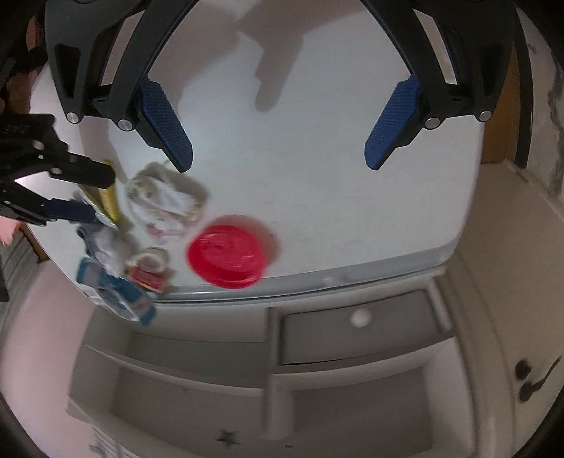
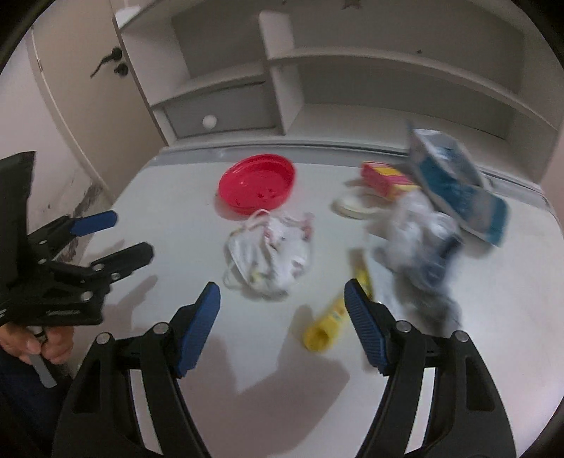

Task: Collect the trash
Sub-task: 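Move both tools back over the remaining trash on the desk, then grasp the red cup lid with the left tool while the right tool grasps the white mask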

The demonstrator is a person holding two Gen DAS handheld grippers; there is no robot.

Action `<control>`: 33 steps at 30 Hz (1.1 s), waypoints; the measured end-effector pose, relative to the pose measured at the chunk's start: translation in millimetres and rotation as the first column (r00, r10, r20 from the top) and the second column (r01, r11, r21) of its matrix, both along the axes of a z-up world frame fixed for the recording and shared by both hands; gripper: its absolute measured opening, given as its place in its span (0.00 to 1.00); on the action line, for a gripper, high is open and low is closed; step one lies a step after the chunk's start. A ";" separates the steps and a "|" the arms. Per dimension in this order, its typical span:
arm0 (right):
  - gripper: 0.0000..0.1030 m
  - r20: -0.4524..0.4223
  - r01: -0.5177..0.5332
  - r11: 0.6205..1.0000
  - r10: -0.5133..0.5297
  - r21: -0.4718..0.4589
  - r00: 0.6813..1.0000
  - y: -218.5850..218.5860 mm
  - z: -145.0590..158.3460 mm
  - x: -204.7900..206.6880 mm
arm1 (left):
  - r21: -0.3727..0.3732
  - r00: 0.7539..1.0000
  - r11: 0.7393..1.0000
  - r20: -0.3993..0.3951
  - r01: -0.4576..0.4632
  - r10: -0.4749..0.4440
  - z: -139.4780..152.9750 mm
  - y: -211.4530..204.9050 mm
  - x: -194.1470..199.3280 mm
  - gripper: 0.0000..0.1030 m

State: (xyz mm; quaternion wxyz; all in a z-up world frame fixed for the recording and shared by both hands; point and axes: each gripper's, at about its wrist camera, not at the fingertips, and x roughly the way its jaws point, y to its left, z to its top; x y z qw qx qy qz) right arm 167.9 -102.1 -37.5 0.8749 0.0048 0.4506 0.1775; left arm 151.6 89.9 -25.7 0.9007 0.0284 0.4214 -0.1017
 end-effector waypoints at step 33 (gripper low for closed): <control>0.22 0.022 -0.009 0.999 0.010 -0.035 1.000 -67.4 20.2 -11.0 | 0.066 0.992 0.998 -0.126 -0.007 0.015 -33.0 -62.8 144.1 0.06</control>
